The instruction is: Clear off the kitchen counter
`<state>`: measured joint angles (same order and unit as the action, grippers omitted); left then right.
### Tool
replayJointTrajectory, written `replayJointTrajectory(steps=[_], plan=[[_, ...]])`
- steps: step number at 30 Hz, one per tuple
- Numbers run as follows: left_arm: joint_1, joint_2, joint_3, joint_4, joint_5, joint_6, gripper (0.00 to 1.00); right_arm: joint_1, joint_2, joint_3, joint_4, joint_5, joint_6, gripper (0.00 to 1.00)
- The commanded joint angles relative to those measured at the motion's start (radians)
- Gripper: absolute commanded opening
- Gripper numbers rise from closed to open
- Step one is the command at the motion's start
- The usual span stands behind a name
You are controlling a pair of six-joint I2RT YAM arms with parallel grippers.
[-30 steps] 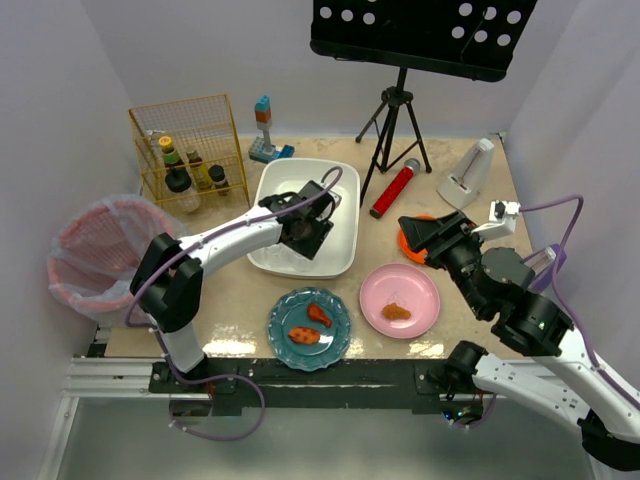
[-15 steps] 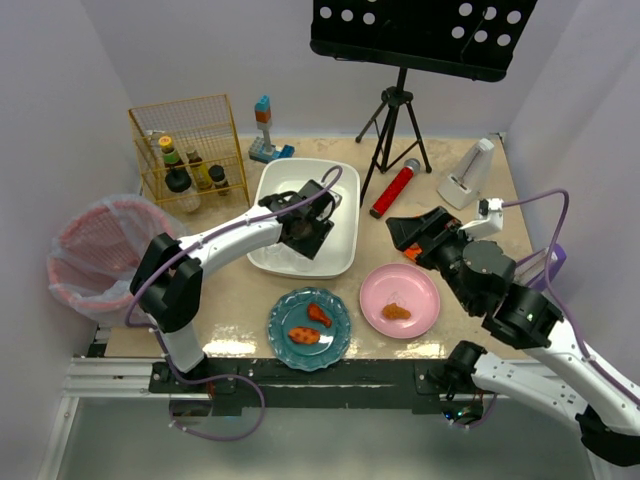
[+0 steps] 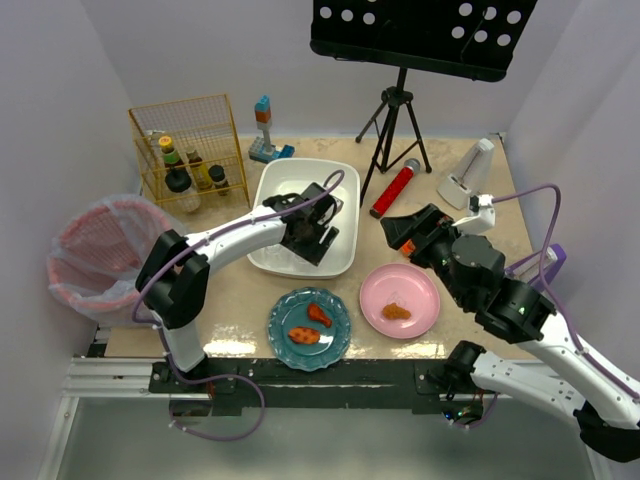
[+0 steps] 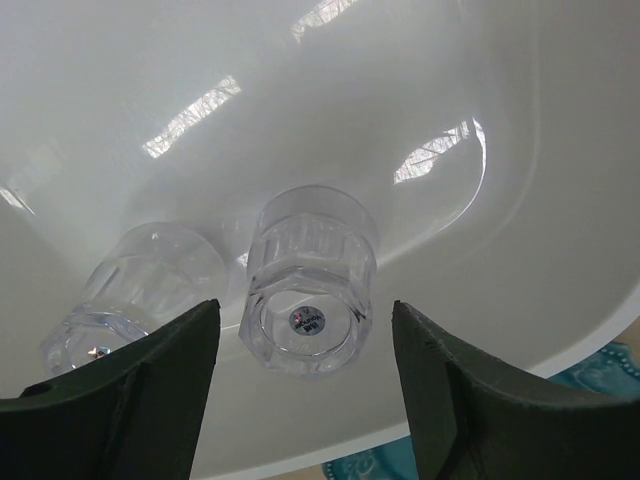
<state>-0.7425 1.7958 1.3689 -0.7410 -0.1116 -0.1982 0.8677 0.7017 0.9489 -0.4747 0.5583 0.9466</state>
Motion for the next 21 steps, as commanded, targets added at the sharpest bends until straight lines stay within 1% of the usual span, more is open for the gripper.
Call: replayJointTrajectory(steps=[1, 4, 9, 16, 19, 21], plan=[[-0.003, -0.010, 0.018, -0.006, 0.004, 0.000, 0.77, -0.001, -0.005, 0.031, -0.001, 0.022, 0.003, 0.98], [-0.003, -0.027, 0.041, -0.018, 0.004, -0.006, 0.80, -0.001, -0.007, 0.028, 0.001, 0.022, 0.004, 0.98], [-0.003, -0.094, 0.111, -0.041, -0.008, -0.033, 0.82, -0.001, -0.013, 0.024, 0.005, 0.029, 0.006, 0.98], [0.008, -0.243, 0.217, -0.055, -0.060, -0.109, 0.84, 0.001, 0.007, 0.021, 0.015, 0.020, -0.025, 0.98], [0.017, -0.306, 0.277, -0.093, -0.138, -0.151, 0.85, -0.001, 0.024, 0.022, 0.024, 0.020, -0.034, 0.98], [0.026, -0.334, 0.327, -0.148, -0.228, -0.187, 0.86, -0.001, 0.030, 0.019, 0.041, 0.008, -0.040, 0.98]])
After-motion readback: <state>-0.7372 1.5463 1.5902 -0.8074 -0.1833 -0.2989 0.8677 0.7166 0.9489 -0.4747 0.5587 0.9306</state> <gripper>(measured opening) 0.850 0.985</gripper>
